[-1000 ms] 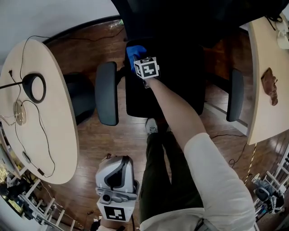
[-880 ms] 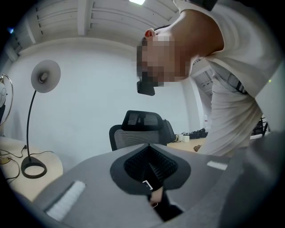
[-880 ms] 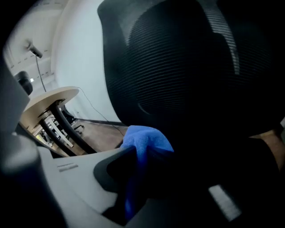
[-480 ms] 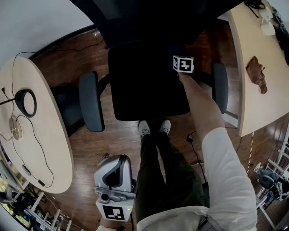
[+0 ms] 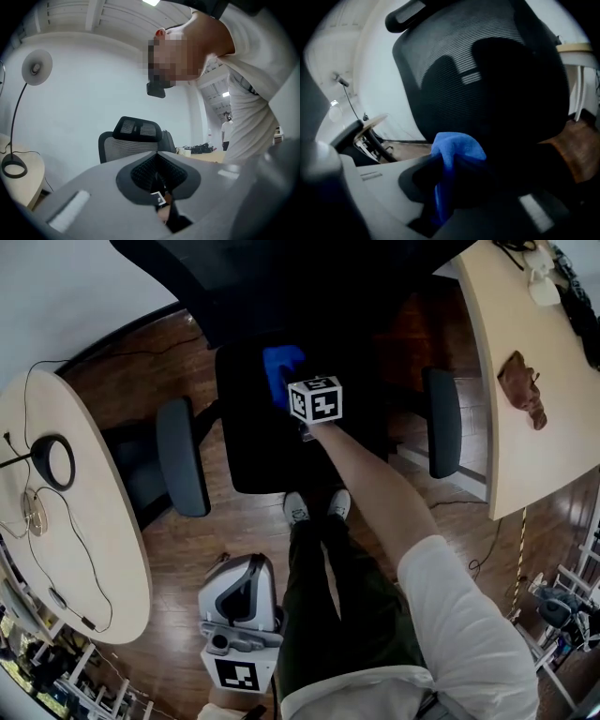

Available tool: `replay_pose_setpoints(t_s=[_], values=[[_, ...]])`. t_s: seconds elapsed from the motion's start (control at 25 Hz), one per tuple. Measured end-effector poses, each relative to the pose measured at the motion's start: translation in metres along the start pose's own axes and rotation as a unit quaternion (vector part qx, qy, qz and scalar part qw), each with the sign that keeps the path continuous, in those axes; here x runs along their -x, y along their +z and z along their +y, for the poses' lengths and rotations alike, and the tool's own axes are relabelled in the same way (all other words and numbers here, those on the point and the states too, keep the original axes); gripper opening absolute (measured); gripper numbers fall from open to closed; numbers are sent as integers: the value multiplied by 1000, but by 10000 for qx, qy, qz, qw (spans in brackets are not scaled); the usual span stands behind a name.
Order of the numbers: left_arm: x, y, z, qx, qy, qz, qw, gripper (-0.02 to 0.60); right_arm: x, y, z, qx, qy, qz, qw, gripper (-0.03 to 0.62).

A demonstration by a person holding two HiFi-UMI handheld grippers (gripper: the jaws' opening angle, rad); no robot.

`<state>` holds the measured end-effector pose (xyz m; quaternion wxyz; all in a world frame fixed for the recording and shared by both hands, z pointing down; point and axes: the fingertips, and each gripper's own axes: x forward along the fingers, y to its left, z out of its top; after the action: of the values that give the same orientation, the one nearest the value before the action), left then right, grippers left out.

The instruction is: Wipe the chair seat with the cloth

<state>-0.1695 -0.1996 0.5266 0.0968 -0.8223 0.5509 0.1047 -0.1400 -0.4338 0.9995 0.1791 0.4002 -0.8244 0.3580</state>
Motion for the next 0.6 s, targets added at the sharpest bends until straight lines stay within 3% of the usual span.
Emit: replay_pose_setpoints(t_s=[0.12,0.28,0.4,0.6], values=[[-3,7,-1,5,34,-20,10000,64,-36,-53,84,-371,250,514,9977,66],[7,8,6,-82,147,-29,9999,64,-65,-106,112,-281,151,1023,9942,66],[20,3,13,-128,214,15,9997,64,-64,-114,81,-28,-27,1063,9943,66],[21,8,9,-10,170,-28,9999,64,-9,-103,-28,87,-748,1101,9911,66]])
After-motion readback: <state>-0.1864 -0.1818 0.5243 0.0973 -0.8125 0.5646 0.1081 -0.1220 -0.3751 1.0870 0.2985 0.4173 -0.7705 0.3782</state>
